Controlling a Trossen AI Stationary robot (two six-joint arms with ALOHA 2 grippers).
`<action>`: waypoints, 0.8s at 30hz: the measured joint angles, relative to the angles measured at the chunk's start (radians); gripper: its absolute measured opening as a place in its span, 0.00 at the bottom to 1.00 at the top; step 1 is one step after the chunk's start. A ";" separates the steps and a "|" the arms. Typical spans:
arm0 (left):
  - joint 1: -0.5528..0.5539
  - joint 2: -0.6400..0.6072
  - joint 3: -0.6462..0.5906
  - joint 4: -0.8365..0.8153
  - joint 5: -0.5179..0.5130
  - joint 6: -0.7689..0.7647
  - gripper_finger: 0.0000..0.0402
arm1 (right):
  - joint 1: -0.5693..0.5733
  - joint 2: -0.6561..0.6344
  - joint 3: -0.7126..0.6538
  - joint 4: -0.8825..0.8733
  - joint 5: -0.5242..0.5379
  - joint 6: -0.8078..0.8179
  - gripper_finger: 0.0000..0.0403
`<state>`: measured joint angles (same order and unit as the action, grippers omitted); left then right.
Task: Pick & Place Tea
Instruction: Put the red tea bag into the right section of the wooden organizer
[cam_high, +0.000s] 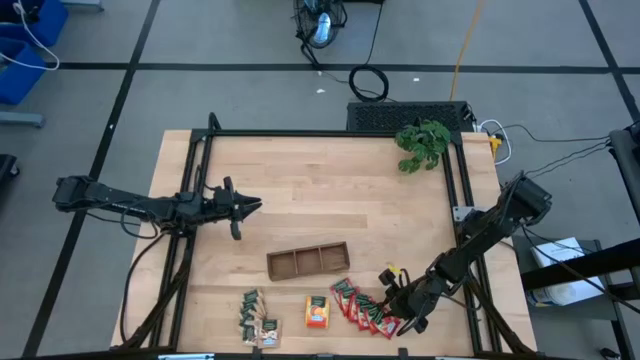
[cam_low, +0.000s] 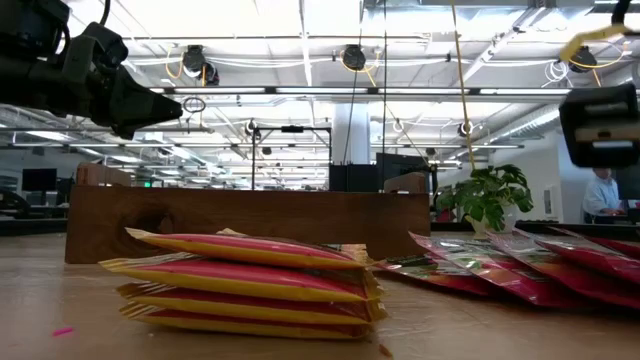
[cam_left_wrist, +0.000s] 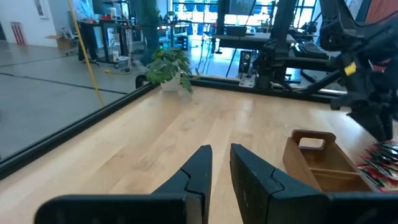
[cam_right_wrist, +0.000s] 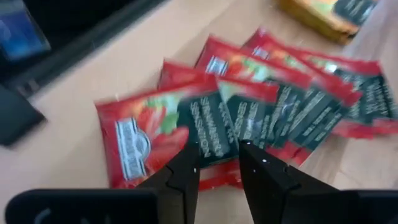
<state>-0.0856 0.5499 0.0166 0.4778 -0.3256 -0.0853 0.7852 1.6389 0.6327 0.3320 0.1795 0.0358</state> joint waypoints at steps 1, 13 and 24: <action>0.000 0.000 0.000 0.001 0.000 0.000 0.16 | -0.004 0.014 0.002 0.002 0.000 -0.014 0.25; 0.000 0.000 0.000 0.005 0.000 0.002 0.16 | -0.025 0.043 0.045 -0.028 0.001 -0.063 0.25; 0.000 0.000 0.000 0.005 0.000 0.002 0.16 | -0.038 0.043 0.045 -0.038 0.003 -0.097 0.25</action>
<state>-0.0856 0.5499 0.0166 0.4831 -0.3252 -0.0830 0.7473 1.6821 0.6777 0.2942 0.1829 -0.0612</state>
